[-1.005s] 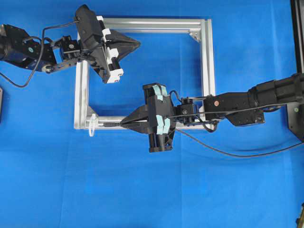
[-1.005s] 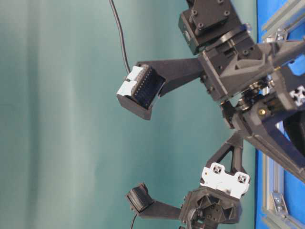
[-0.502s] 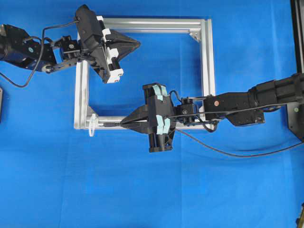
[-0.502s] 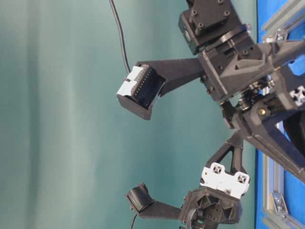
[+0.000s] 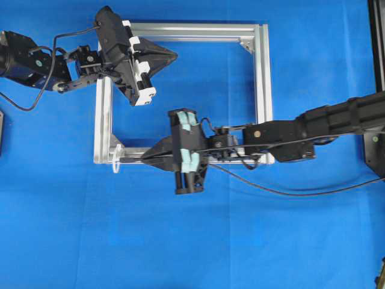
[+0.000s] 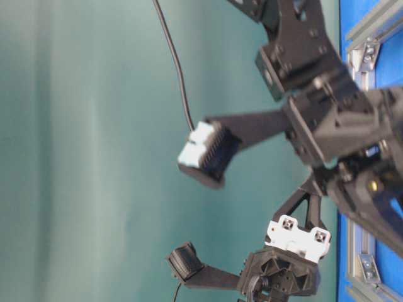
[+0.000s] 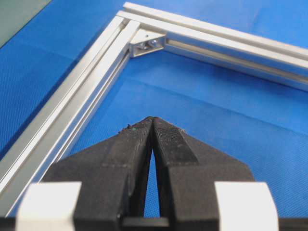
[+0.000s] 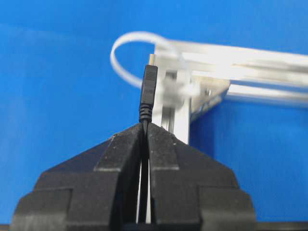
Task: Insert the wire through the string loop located on the left side.
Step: 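Push the plug leftward through the white zip-tie loop, then swing the left gripper down and right toward the protruding plug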
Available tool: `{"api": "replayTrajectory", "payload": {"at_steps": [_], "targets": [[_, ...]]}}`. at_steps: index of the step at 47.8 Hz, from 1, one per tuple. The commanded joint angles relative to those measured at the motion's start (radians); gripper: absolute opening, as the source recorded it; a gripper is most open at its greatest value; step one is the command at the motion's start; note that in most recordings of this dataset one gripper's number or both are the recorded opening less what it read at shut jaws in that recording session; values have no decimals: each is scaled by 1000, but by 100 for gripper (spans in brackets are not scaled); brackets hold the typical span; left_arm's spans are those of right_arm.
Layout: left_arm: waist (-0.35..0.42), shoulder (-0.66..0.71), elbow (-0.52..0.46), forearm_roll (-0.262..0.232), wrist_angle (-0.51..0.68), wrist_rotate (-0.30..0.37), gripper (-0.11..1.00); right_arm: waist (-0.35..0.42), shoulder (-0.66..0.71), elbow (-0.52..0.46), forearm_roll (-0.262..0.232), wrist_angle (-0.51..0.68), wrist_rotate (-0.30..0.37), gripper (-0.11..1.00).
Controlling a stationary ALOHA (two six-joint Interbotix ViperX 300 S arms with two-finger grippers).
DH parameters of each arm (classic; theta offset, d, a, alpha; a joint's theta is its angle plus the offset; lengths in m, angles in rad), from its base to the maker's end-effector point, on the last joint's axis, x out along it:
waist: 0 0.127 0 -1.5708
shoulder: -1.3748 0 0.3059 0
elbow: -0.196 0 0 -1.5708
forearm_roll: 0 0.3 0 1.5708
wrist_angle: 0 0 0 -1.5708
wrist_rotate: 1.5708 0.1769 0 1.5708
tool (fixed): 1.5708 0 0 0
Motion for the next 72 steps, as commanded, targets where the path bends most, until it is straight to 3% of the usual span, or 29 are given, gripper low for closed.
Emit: {"api": "replayTrajectory", "payload": {"at_steps": [1, 20, 52, 72], "targets": [[0, -35, -5, 2, -5, -2, 0, -11, -6, -51, -2, -5, -3, -10], [-2, -38, 0, 3, -6, -2, 0, -25, 71, -146, -2, -3, -5, -10], [-2, -38, 3, 3, -5, 0, 0, -21, 81, -170, -2, 5, -5, -10], [35, -163, 184, 3, -6, 3, 0, -20, 81, -170, -2, 5, -5, -10]]}}
